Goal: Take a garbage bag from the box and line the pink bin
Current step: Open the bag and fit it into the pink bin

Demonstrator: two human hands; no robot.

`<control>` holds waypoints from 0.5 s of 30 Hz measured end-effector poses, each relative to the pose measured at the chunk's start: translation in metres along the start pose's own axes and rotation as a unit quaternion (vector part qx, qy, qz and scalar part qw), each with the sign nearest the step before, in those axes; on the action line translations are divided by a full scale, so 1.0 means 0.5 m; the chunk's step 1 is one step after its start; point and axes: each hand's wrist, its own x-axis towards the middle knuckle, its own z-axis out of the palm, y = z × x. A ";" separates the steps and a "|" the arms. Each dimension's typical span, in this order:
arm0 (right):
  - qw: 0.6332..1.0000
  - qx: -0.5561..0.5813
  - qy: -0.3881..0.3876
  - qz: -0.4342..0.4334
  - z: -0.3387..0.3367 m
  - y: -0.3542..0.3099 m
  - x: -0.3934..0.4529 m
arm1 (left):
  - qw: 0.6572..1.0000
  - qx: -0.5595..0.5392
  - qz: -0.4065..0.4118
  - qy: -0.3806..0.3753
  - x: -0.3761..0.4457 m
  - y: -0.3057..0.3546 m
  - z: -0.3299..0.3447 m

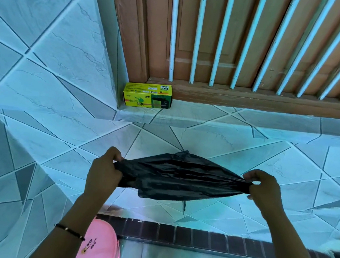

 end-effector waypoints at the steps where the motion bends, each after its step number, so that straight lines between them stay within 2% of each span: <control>1: 1.000 0.010 -0.008 -0.028 0.005 -0.007 -0.007 | 1.000 0.000 0.015 -0.008 -0.002 0.002 0.004; 4: 0.986 0.053 -0.053 -0.151 0.037 -0.051 -0.046 | 0.994 -0.037 0.097 -0.023 -0.017 0.028 0.021; 6: 0.961 0.092 -0.081 -0.249 0.060 -0.082 -0.079 | 0.986 -0.030 0.158 -0.054 -0.023 0.046 0.031; 9: 0.912 0.077 -0.107 -0.388 0.075 -0.113 -0.114 | 0.965 0.119 0.205 -0.113 -0.024 0.054 0.039; 12: 0.883 -0.041 -0.133 -0.449 0.065 -0.109 -0.108 | 0.953 0.216 0.185 -0.103 -0.018 0.035 0.033; 15: 0.854 -0.295 -0.171 -0.394 0.041 -0.092 -0.080 | 0.952 0.265 0.129 -0.085 -0.007 0.009 0.014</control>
